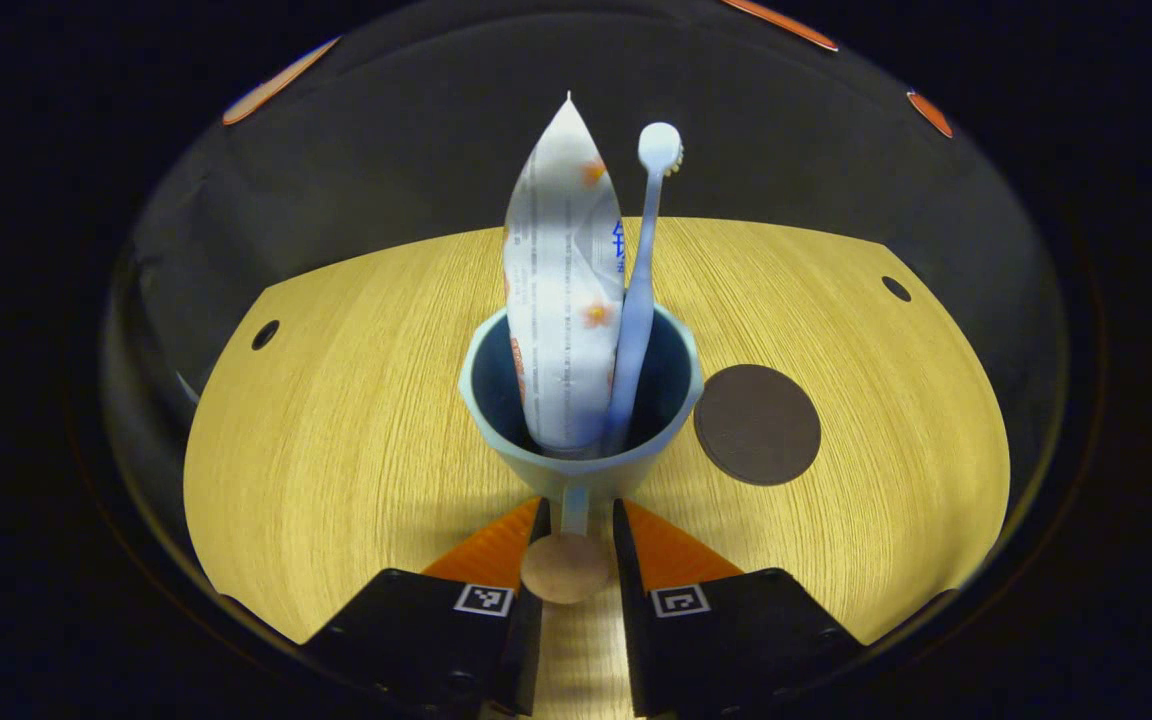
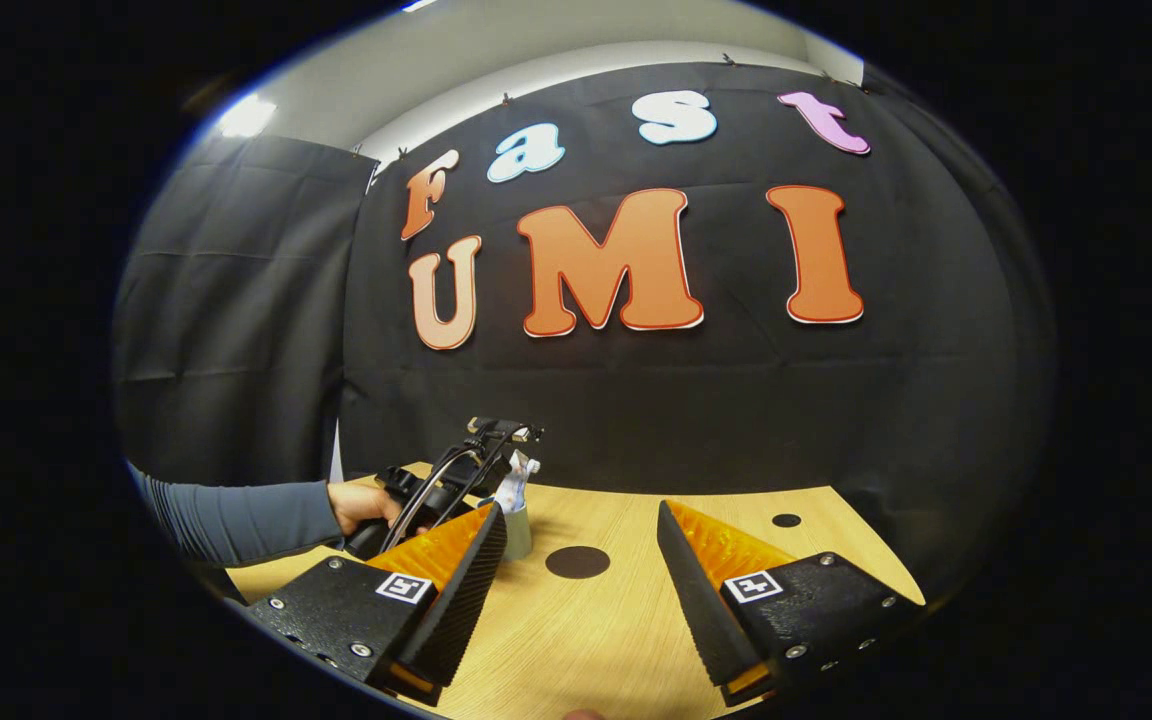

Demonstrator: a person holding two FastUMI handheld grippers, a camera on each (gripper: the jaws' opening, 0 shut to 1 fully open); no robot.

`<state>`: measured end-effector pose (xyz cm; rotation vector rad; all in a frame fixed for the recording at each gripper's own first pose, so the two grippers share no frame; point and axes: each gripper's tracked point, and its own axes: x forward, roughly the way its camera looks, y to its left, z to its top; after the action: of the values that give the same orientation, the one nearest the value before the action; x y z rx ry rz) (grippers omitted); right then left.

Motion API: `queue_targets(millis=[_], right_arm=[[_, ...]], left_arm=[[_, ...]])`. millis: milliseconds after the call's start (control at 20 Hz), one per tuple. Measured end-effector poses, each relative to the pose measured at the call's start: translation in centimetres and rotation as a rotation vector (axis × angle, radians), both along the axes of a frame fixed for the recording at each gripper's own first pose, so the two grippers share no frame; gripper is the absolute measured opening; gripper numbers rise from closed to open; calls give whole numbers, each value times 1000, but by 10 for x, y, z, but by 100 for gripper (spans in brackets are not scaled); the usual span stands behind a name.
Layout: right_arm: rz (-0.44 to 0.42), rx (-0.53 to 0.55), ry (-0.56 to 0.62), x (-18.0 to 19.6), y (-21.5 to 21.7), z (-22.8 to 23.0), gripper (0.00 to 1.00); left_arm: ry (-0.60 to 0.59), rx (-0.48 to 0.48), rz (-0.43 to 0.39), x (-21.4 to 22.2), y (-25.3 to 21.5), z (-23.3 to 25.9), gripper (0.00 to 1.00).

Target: Put the toothbrush and toothpaste on the desktop into the cup, then pick up the cup and place it on the coaster on the desktop.

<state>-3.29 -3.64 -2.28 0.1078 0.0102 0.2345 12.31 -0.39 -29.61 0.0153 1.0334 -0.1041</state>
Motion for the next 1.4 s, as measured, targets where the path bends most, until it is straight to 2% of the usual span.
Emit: queue_targets(millis=[50,100,250,600,850,1400], right_arm=[[-5,3,5,0,-1,-1,91],[-8,7,12,2,-3,-3,91],[-11,20,23,1,-4,-7,91],[-16,23,27,0,-7,-11,91],[-28,25,24,-2,-12,-9,91],[-101,27,16,-19,-49,-5,91]], left_arm=[[-17,-11,6,4,-2,0,32],[-11,-11,10,1,0,0,24],[-18,-17,26,1,0,5,21],[-71,-41,33,9,-3,7,20],[-106,-56,-13,14,-6,7,20],[-93,-64,-113,12,1,7,20]])
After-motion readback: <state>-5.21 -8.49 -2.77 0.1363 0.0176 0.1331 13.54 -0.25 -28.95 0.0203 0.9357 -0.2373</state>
